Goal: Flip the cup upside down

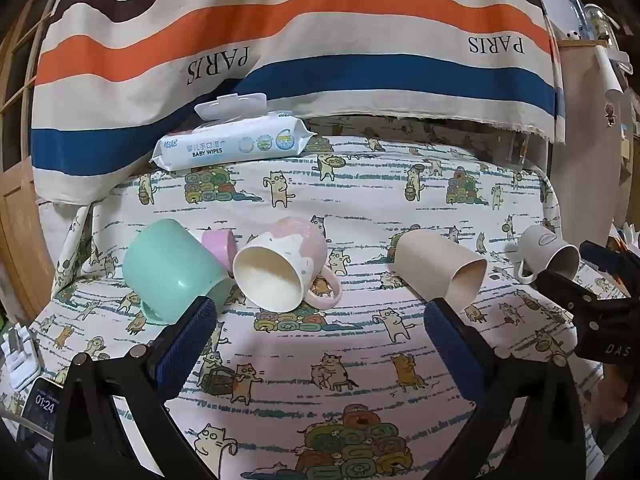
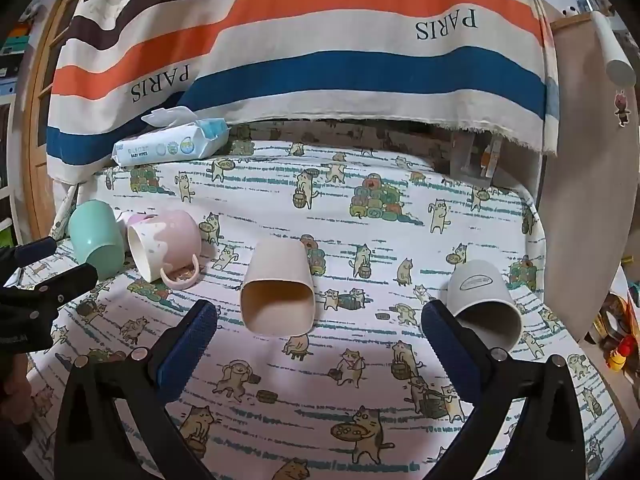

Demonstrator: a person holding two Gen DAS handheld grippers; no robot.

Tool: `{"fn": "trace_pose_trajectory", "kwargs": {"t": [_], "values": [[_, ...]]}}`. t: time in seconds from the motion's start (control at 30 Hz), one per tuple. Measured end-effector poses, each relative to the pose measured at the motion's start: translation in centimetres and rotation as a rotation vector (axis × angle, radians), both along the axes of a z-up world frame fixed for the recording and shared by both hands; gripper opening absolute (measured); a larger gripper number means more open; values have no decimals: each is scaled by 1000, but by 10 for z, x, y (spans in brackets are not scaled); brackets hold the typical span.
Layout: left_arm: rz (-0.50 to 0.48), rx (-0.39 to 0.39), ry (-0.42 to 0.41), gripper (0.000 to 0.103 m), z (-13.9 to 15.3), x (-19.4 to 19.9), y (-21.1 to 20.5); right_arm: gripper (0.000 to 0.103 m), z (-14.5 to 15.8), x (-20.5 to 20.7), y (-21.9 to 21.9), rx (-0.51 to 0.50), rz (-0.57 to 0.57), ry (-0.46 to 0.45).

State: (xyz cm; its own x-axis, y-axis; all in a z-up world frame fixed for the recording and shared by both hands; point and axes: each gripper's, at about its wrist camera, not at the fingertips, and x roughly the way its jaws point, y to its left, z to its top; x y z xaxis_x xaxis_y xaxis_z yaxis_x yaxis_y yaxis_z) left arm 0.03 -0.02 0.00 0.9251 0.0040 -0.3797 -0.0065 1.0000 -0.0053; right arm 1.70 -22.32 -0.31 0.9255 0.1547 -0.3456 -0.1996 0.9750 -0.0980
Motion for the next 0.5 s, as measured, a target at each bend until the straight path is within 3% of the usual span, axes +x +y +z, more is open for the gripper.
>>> {"fn": "trace_pose_trajectory", "kwargs": {"t": [0.5], "values": [[-8,20,-30,103,3,-3,-6,103,3,1,-2,33,3,12]]}}
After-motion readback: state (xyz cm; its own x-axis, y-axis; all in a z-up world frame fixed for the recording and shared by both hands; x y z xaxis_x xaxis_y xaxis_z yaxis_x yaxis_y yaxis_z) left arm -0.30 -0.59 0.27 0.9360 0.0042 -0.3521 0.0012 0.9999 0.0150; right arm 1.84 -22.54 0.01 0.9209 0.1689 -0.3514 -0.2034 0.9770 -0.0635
